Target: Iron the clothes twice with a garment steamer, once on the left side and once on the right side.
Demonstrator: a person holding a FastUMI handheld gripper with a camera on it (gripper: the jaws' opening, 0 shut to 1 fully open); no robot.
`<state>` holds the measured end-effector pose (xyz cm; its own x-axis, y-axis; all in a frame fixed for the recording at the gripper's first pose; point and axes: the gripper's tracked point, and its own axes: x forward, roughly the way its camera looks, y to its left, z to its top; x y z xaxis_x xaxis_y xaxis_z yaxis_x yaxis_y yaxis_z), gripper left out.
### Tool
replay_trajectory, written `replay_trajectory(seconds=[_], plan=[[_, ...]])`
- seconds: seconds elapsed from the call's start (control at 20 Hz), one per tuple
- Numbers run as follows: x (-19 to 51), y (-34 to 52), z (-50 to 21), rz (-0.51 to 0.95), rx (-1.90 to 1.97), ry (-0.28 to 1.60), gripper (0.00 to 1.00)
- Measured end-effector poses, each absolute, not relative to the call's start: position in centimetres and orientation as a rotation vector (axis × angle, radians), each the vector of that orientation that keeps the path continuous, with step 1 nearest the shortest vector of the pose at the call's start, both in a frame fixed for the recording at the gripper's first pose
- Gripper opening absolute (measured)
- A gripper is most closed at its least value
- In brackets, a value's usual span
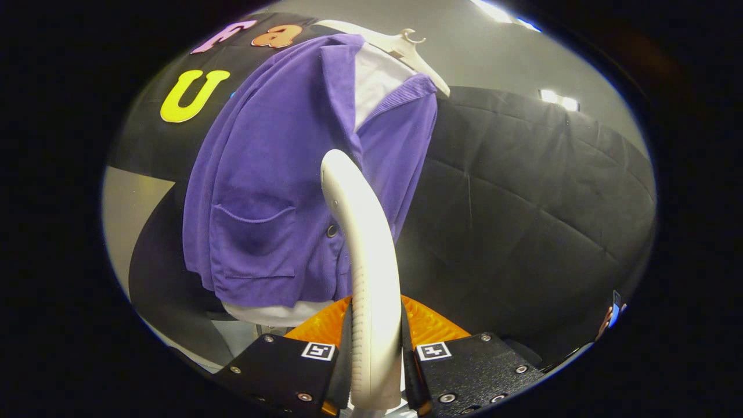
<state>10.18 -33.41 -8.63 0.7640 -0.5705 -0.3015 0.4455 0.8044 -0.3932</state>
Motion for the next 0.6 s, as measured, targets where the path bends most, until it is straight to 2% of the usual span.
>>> replay_trajectory(seconds=[0.6], plan=[[13.0,-36.1,0.8,-0.658,-0.276,0.243,0.37]])
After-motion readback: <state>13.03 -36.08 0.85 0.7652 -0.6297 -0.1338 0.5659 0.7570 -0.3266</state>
